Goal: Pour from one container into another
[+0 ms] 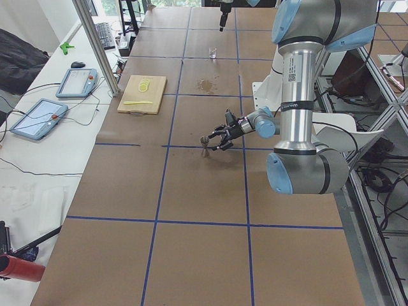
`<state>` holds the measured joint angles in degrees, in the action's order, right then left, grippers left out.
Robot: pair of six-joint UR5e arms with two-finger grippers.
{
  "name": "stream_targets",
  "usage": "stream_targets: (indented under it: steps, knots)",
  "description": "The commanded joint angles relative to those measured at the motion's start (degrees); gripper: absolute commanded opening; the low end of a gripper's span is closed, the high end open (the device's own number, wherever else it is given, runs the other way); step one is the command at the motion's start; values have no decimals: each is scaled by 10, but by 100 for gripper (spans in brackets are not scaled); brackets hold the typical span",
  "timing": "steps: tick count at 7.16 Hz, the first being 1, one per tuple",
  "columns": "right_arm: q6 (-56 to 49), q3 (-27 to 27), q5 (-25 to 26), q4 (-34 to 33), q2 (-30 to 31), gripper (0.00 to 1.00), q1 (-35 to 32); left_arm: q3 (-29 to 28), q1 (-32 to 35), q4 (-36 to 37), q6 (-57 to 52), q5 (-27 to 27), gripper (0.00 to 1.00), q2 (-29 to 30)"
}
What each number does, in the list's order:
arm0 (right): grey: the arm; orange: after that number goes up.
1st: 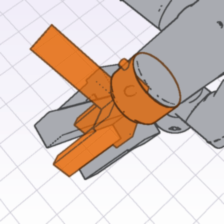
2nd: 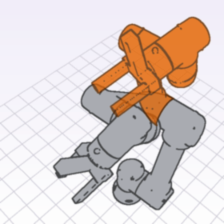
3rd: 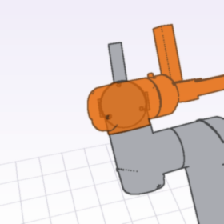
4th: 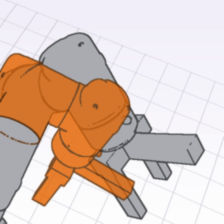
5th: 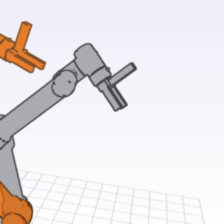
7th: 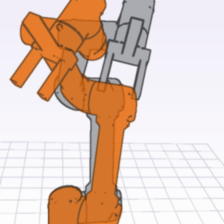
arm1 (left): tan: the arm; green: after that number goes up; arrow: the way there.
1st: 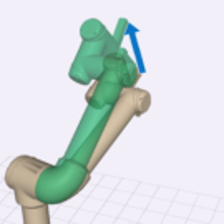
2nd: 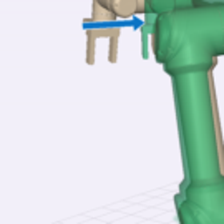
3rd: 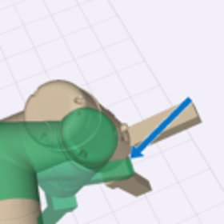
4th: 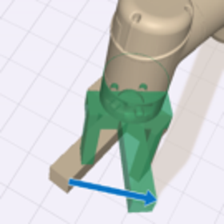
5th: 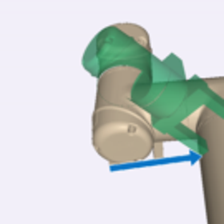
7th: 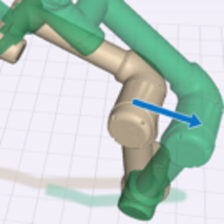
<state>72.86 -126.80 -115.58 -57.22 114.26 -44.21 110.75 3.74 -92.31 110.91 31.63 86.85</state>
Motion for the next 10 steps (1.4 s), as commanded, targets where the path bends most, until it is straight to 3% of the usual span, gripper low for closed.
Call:
stream_targets:
  steps: [1, 10]
  knots:
    - [0, -1, 0, 0, 0, 100, 3, -13, 3, 2, 0, -8, 89, 2]
    - [4, -3, 0, 0, 1, 100, 15, -37, 27, 2, 20, -10, 73, 8]
